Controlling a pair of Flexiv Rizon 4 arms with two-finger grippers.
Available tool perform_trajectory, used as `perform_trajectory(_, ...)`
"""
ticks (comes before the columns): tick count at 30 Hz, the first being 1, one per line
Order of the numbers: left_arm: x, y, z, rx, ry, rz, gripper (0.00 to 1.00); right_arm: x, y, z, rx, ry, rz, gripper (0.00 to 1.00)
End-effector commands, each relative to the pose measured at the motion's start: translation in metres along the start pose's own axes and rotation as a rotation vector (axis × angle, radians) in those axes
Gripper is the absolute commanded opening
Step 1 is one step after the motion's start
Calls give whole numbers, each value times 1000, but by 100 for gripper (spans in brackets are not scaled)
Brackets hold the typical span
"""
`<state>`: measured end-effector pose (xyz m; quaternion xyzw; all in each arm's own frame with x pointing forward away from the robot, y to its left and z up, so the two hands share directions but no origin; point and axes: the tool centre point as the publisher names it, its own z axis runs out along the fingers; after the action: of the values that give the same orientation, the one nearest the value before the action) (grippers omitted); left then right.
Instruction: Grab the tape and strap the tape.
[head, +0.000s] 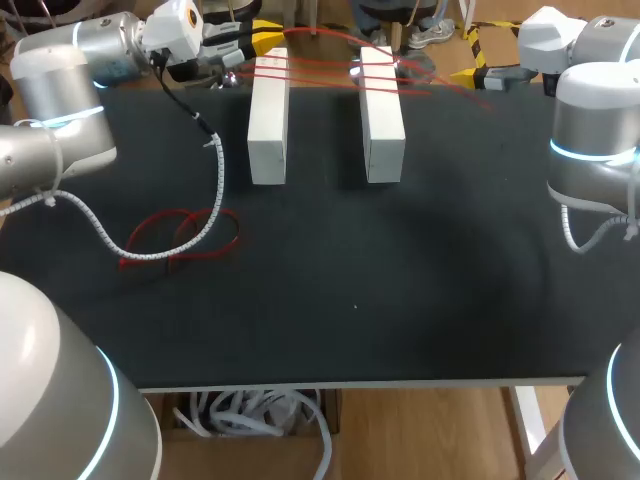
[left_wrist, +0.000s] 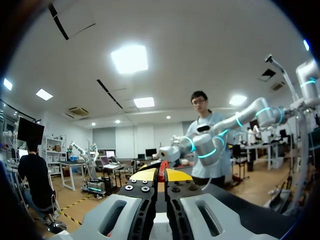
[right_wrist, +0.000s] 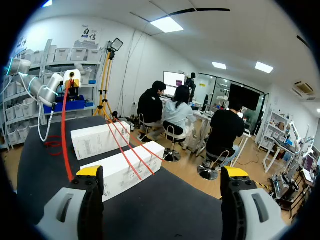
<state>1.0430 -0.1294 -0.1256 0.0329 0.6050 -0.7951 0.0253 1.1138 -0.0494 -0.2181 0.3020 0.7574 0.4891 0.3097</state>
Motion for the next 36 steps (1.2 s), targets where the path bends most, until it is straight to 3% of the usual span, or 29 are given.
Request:
perform_trajectory(1,1,0,0,1,-4,2,0,3,1,2,64,-92,71,100)
perform_trajectory(4,1,0,0,1,-4,2,0,10,0,-3,133,-172,121,100)
perform_trajectory(11,1,0,0,1,-4,2,0,42,2,-27,139,-162,120,100)
perform_trajectory(19,1,0,0,1,-4,2,0,76,0,-67,41,-193,99,100)
perform_trajectory(36,1,0,0,1,-4,2,0,126,-21,-142,-123,-406,162,100)
